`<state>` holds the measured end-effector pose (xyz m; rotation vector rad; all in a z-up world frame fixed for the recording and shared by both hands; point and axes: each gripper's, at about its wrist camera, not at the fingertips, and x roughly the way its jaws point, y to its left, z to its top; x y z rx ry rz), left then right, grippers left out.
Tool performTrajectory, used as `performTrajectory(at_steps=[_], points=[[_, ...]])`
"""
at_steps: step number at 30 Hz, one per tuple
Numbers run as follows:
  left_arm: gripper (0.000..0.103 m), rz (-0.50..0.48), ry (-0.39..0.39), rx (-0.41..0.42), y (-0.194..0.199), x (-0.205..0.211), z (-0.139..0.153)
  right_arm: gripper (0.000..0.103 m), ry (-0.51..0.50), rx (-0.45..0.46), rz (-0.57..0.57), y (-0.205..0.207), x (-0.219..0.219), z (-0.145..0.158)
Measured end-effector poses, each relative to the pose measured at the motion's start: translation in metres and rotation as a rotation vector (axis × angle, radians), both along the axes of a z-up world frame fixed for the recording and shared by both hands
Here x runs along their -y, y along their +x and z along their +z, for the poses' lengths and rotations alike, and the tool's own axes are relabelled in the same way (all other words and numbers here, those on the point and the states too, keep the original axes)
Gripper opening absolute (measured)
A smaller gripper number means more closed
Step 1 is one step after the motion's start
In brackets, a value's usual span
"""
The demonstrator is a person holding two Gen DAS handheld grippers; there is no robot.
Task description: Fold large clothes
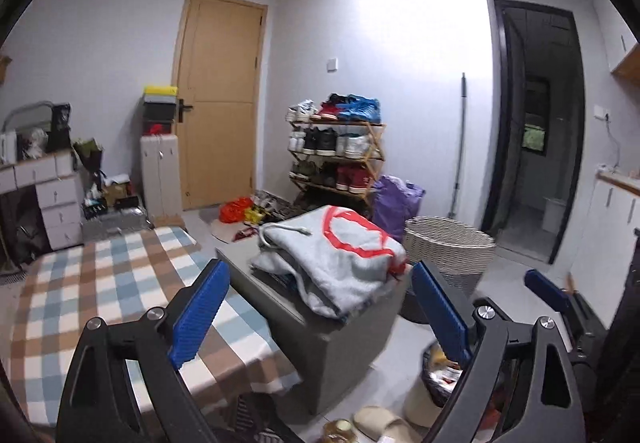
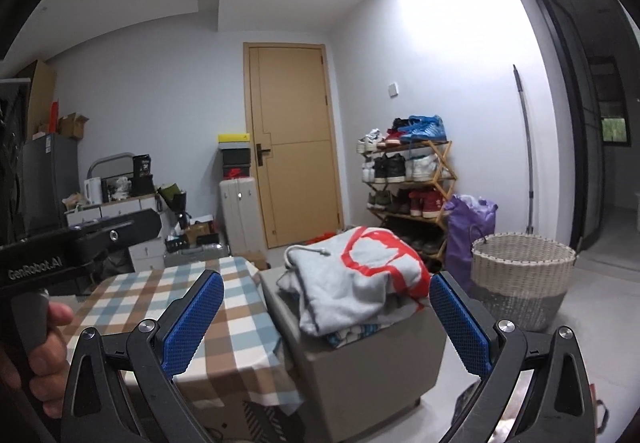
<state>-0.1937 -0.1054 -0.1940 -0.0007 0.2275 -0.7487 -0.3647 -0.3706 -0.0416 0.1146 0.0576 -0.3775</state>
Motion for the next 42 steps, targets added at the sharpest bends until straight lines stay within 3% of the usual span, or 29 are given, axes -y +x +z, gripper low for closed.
performTrajectory(at_steps=[8, 22, 42], points=[[0.090, 0.005, -0.007, -0.041, 0.013, -0.006, -0.006, 0.103, -0.054, 0.023, -0.044, -0.015, -0.016, 0.000], [0.090, 0.058, 0.012, 0.046, -0.010, -0.002, -0.014, 0.103, -0.050, 0.079, -0.074, -0.032, -0.018, 0.006], [0.090, 0.033, 0.007, 0.042, -0.011, -0.007, -0.006, 0.103, -0.034, 0.094, -0.044, -0.039, -0.020, 0.011]])
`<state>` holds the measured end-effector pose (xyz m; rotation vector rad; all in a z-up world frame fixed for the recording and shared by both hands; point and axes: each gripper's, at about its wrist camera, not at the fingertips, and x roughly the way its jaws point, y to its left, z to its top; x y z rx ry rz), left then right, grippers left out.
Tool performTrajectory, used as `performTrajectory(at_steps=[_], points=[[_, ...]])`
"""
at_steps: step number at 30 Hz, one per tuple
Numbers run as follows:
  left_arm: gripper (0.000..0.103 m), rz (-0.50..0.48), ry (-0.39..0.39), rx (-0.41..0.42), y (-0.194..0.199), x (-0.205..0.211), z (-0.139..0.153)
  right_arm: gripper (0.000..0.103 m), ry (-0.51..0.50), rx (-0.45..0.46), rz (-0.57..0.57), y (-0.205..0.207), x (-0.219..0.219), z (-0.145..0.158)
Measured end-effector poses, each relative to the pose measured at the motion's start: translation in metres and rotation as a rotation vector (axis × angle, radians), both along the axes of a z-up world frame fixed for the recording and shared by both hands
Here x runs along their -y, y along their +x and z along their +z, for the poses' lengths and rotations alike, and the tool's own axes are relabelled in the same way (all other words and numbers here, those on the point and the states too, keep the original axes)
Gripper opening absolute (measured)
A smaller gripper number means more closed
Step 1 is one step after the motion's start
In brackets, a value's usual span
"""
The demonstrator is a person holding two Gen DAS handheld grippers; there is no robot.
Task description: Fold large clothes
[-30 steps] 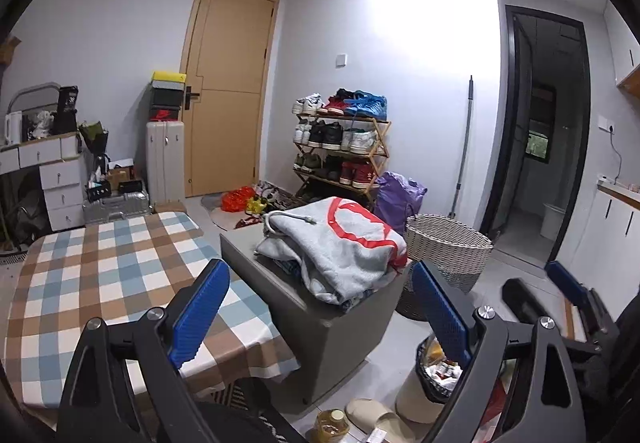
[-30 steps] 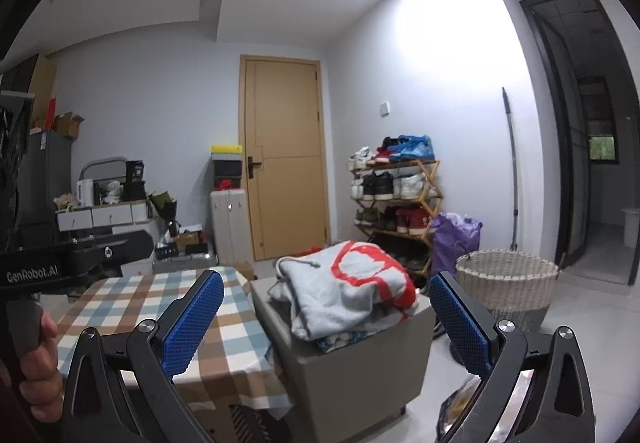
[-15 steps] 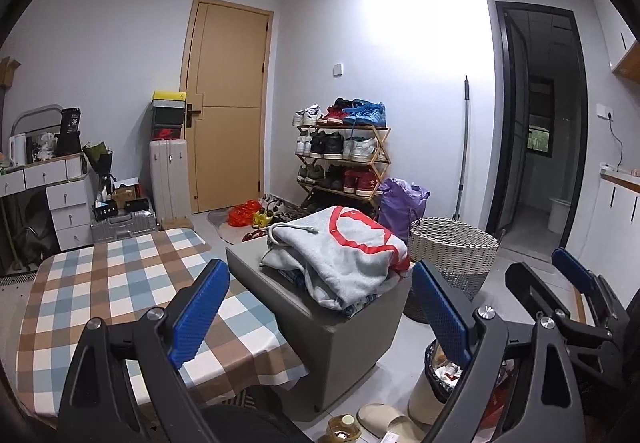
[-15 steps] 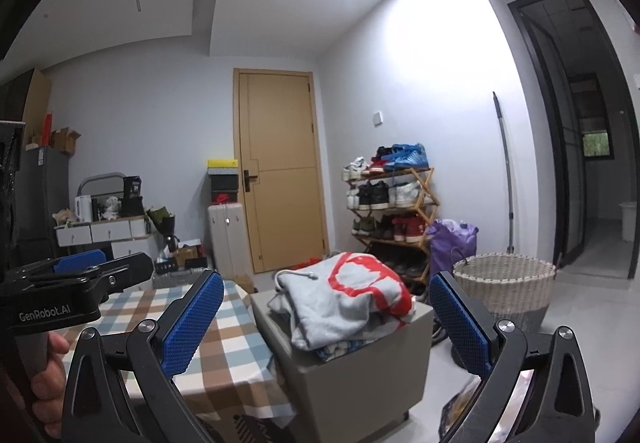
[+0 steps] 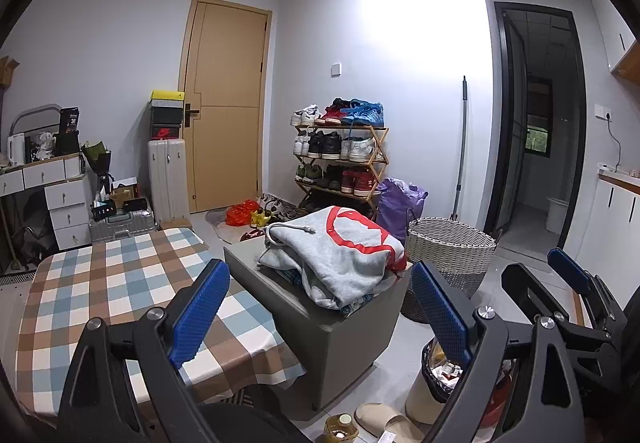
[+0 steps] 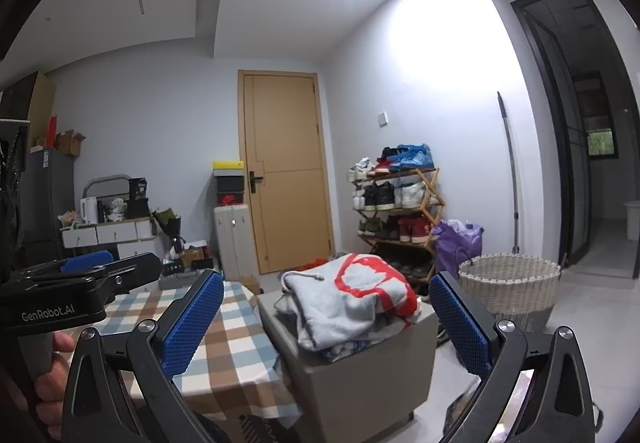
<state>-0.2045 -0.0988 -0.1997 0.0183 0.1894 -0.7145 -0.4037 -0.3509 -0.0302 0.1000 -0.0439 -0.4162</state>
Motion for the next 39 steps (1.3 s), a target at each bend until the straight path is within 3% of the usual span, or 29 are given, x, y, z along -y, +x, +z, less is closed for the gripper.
performTrajectory(at_steps=[27, 39], points=[[0.090, 0.021, 0.017, -0.010, -0.003, 0.005, -0.001, 0.103, 0.026, -0.031, 0.016, 0.006, 0.006, -0.003], [0.090, 0.019, -0.015, -0.023, 0.003, -0.001, 0.000, 0.103, 0.062, -0.035, 0.022, 0.006, 0.010, -0.006]])
